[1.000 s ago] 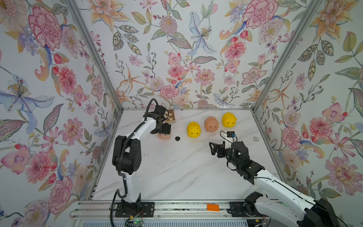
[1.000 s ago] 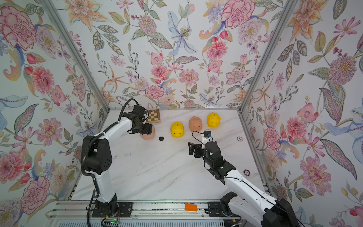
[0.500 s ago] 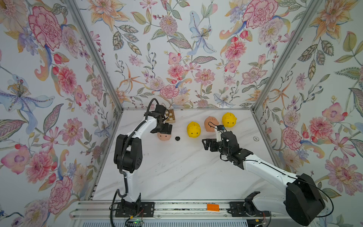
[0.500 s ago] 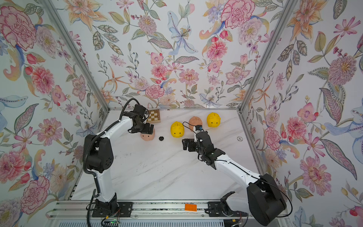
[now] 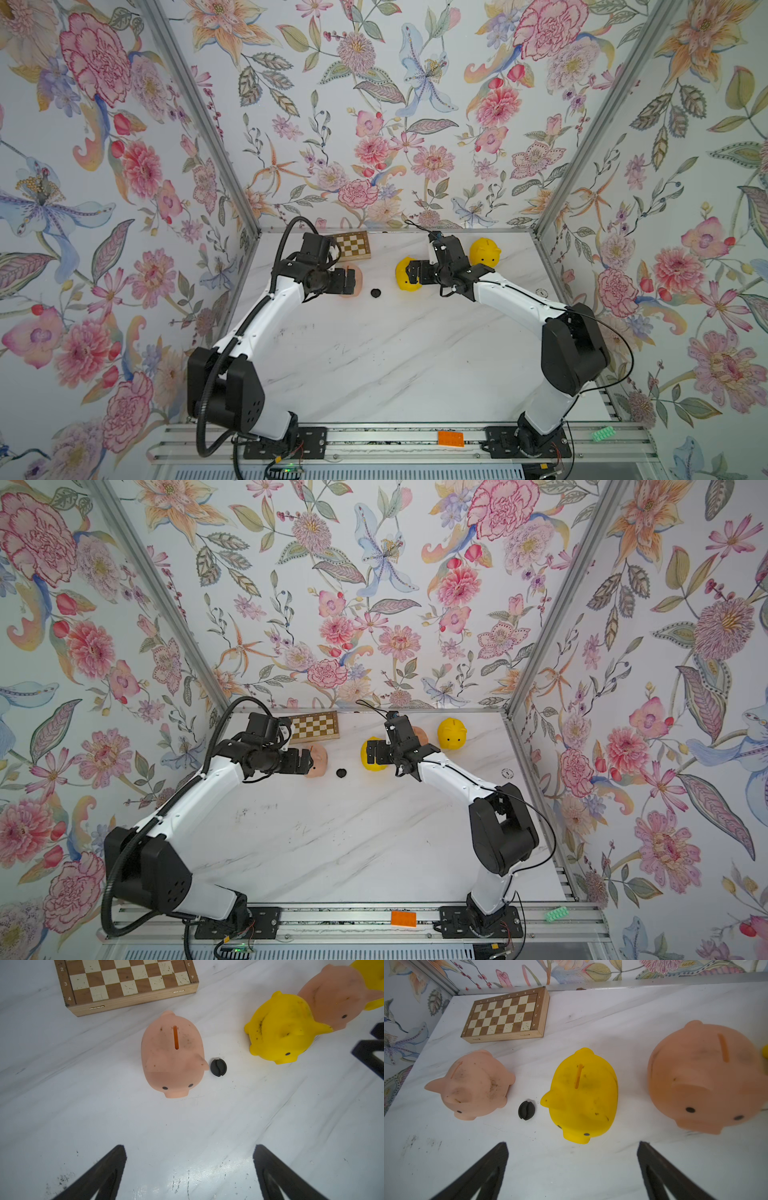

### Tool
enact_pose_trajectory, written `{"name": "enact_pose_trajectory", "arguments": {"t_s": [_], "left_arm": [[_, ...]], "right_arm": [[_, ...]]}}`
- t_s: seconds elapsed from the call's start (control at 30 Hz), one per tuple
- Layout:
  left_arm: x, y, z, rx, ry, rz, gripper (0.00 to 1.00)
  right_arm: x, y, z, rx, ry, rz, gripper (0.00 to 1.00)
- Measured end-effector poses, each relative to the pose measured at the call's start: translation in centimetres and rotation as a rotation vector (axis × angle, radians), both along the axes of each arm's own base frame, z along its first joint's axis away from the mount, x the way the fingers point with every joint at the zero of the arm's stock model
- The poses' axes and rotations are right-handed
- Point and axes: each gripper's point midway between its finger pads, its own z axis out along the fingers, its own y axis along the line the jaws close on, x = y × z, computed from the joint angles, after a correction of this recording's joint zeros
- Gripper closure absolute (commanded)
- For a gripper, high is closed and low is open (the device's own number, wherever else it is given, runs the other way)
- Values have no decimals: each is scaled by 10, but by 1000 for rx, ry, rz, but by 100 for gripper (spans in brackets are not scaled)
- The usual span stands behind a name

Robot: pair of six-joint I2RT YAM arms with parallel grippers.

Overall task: Open piggy banks
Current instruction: Place the piggy bank at the center of the board, then move the piggy bank to the center of the board.

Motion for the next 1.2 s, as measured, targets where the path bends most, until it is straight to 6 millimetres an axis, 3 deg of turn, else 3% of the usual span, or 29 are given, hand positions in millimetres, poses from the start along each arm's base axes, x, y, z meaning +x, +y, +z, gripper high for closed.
{"name": "enact_pose_trajectory", "arguments": {"t_s": [0.13,0.33,0.57,1.1,1.2], "left_arm": [[-31,3,14,-74,-102,-4,1],[-62,8,37,-170,-268,8,1],[-69,10,48,-215,-336,26,1],[-66,5,47,-242,-339,11,1],[-66,2,45,-252,-329,2,1]], "right_arm": [[23,9,-13,-43,43,1,6],[57,3,-37,-104,102,-32,16],[82,9,-50,-111,139,-22,25],[79,23,-59,-59,192,22,32],[72,23,-60,-51,200,10,32]]}}
